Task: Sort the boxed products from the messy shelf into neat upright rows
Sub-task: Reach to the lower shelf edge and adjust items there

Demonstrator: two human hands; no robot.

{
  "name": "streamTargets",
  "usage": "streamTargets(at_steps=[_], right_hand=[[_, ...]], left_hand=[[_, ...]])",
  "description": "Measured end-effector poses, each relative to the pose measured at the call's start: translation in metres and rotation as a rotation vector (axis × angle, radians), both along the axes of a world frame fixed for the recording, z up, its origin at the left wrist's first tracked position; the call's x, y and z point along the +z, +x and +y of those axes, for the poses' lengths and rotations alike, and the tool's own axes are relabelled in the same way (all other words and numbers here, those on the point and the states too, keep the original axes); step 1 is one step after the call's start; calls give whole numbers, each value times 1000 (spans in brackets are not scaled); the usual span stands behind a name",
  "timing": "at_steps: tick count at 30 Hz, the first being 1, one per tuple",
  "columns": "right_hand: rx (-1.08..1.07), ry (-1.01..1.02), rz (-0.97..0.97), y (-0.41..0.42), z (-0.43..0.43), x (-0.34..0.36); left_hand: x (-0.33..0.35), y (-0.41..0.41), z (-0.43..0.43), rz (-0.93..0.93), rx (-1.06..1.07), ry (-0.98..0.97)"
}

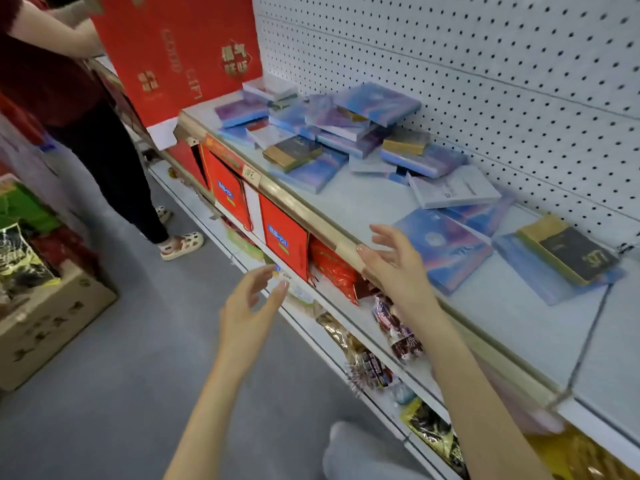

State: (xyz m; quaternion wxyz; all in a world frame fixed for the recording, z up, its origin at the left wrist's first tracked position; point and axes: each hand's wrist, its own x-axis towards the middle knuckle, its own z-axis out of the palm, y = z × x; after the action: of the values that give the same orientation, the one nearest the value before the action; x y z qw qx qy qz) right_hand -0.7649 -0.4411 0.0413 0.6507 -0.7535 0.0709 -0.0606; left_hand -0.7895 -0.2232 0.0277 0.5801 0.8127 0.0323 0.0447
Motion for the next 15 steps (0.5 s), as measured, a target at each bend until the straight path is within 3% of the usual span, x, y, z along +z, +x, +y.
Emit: streamTargets(at_steps=[7, 15], right_hand=[[-145, 27, 30, 126, 10, -19], [-490, 427, 17, 288, -10, -15]], left_hand=[[-11, 138, 22, 16, -30, -81], [-2, 297, 33, -12, -38, -56]])
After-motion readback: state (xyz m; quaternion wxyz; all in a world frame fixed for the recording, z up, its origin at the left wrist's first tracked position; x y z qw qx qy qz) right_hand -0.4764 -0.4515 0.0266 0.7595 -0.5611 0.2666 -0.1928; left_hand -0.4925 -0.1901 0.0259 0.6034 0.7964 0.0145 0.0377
